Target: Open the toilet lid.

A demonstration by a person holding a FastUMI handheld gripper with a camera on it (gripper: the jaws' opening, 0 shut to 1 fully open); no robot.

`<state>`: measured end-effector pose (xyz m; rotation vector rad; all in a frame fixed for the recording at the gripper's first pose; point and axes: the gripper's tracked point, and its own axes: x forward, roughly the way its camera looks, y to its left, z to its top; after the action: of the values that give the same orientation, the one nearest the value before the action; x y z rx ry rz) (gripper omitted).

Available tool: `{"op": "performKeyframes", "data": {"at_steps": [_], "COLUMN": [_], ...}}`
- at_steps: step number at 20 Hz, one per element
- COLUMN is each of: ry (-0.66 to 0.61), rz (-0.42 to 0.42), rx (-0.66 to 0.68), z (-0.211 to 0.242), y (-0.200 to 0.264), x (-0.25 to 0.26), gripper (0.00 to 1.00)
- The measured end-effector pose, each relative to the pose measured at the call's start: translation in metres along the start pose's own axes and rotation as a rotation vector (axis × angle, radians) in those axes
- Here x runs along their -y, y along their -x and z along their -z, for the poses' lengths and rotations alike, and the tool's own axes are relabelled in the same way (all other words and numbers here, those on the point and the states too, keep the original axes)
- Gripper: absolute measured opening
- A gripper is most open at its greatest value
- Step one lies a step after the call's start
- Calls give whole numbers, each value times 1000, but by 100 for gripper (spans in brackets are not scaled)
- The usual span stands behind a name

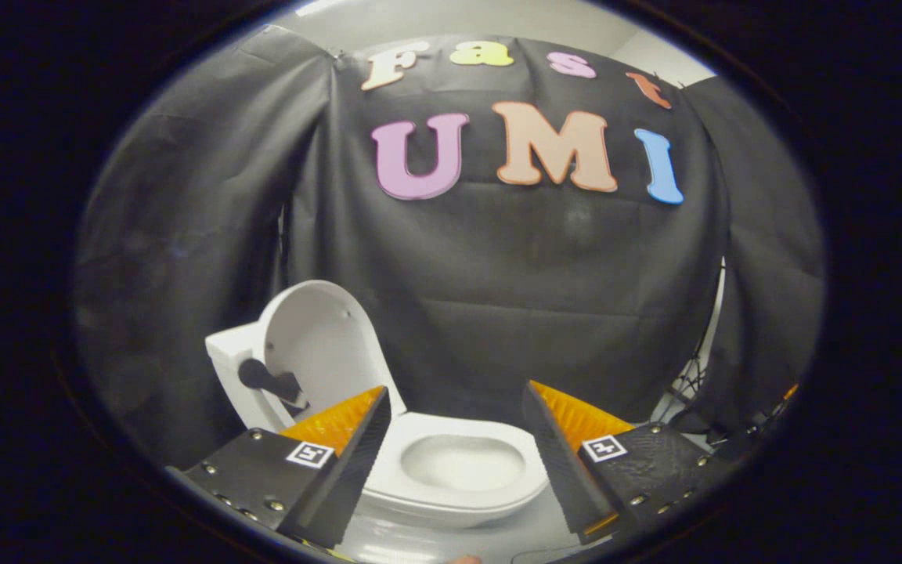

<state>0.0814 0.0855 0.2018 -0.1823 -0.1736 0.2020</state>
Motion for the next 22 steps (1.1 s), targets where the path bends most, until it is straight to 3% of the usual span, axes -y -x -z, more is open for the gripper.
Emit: {"op": "performKeyframes", "data": {"at_steps": [10, 22], "ry": [44, -39], "rz": [7, 65], "rx": [-239, -192], "z": [72, 96], "y": [3, -20], "x": [99, 239], "gripper": [100, 100]}}
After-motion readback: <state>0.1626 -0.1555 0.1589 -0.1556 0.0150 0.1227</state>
